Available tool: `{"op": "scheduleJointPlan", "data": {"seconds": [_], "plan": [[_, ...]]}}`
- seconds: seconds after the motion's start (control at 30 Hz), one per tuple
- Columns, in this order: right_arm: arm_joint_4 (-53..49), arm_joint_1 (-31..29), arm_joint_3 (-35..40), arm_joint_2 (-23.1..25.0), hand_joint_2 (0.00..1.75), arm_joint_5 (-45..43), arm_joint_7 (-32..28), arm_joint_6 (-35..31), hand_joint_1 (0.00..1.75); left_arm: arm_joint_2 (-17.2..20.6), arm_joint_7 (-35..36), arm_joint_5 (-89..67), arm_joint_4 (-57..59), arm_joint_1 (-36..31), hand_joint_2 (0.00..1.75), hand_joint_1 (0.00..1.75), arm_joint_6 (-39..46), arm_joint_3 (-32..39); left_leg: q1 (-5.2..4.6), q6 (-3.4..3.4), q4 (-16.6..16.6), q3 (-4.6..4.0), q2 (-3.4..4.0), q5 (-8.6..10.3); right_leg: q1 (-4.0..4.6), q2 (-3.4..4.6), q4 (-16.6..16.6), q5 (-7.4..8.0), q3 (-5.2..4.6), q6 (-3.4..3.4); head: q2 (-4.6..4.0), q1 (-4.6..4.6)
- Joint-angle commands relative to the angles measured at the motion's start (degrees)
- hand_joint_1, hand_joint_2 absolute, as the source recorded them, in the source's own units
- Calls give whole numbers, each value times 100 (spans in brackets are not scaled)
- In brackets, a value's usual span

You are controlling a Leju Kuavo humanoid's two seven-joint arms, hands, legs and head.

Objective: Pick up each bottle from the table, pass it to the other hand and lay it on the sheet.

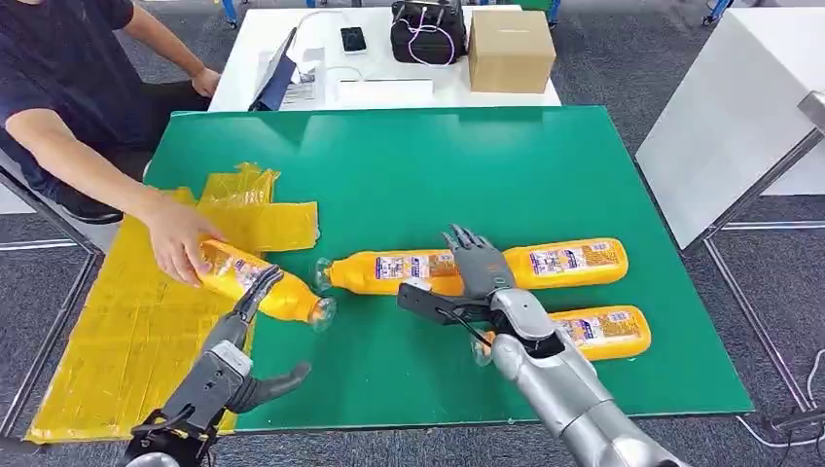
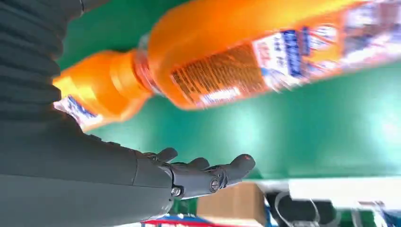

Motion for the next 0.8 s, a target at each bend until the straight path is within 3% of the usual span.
{"op": "scheduleJointPlan", "data": {"seconds": [0.03,0.57,0.8], "plan": [[-434,-33,44,-140,175,-6,21,79,0,-80,27,16,104,-27,175,0,-7,121,1,-2,-1,9,4,-3,2,1,-4,-2,11,0,0,0],[12,-231,81,6,175,-106,23,250,0,-96,-24,87,151,-165,175,0,-73,-6,1,-3,-1,16,7,-5,1,3,-3,-4,18,-1,0,0],[1136,-755,163,313,175,-308,-78,396,0,-46,-128,291,211,-326,175,0,-202,-241,2,-3,1,23,16,-7,3,12,-3,-3,24,-1,0,0]]}}
